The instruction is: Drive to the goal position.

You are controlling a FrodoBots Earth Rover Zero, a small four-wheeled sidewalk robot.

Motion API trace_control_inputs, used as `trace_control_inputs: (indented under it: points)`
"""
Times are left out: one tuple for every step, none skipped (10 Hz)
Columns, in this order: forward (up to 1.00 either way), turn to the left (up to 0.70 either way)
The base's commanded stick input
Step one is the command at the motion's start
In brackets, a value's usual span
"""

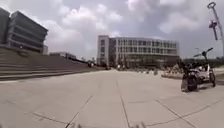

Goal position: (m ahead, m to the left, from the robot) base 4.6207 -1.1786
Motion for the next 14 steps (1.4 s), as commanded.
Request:
trace_control_inputs:
  points:
    - [0.7,0.0]
    - [0.7,0.0]
    - [0.7,0.0]
    - [0.7,-0.03]
    - [0.7,-0.08]
    - [0.7,-0.12]
    - [0.7,-0.14]
    - [0.7,-0.14]
    - [0.7,-0.13]
    - [0.7,-0.08]
    - [0.7,-0.01]
    - [0.7,0.0]
    - [0.7,0.0]
    - [0.7,0.0]
